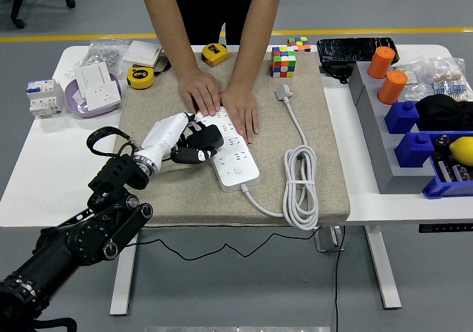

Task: Pick up the plug,place it near the board,insert it into the board,press the button

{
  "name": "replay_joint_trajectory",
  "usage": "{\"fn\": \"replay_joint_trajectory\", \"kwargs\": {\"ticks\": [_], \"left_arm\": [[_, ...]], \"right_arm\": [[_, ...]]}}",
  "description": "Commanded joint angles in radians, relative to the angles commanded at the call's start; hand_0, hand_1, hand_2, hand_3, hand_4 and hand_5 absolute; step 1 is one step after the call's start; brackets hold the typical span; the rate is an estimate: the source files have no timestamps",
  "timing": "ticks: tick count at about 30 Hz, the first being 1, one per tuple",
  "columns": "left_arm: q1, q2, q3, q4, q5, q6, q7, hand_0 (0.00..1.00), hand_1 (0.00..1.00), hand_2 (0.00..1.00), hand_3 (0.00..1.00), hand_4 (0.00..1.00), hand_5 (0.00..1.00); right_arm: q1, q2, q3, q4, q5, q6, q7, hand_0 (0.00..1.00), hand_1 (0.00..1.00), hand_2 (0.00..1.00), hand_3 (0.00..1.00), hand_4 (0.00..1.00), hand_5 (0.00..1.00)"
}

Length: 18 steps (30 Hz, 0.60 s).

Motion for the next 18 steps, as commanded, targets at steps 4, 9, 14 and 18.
{"fn": "replay_joint_trajectory", "kwargs": {"ticks": [4, 9, 14, 18], "left_arm": [[0.011, 0.000, -0.033, -0.016, -0.009, 0.002, -0.004, 0.262, 0.248, 0.355, 0.449, 0.718, 0.248], [0.021, 0.000, -0.086, -0.033, -0.005, 0.012, -0.006, 0.264, 0.249, 0.351, 0.445, 0.715, 0.255], [0.010, 0.000, -0.131, -0.008, 0.069, 0.021, 0.005, 0.264, 0.249, 0.351, 0.445, 0.715, 0.255], [0.004, 0.000, -0.152, 0.022, 0.153, 0.031, 0.012, 0.268, 0.254, 0.351, 0.445, 0.705, 0.250]], "right_arm": [[0.002, 0.002, -0.001, 0.000, 0.005, -0.001, 0.002, 0.808, 0.718, 0.693, 0.604, 0.884, 0.571], [0.000, 0.003, 0.006, 0.000, 0.001, -0.001, 0.001, 0.808, 0.718, 0.693, 0.605, 0.885, 0.571], [-0.002, 0.004, 0.009, 0.000, 0.000, -0.001, 0.000, 0.808, 0.718, 0.693, 0.605, 0.885, 0.571], [0.001, 0.004, 0.002, 0.000, 0.006, -0.002, 0.002, 0.808, 0.718, 0.693, 0.605, 0.884, 0.570]]}}
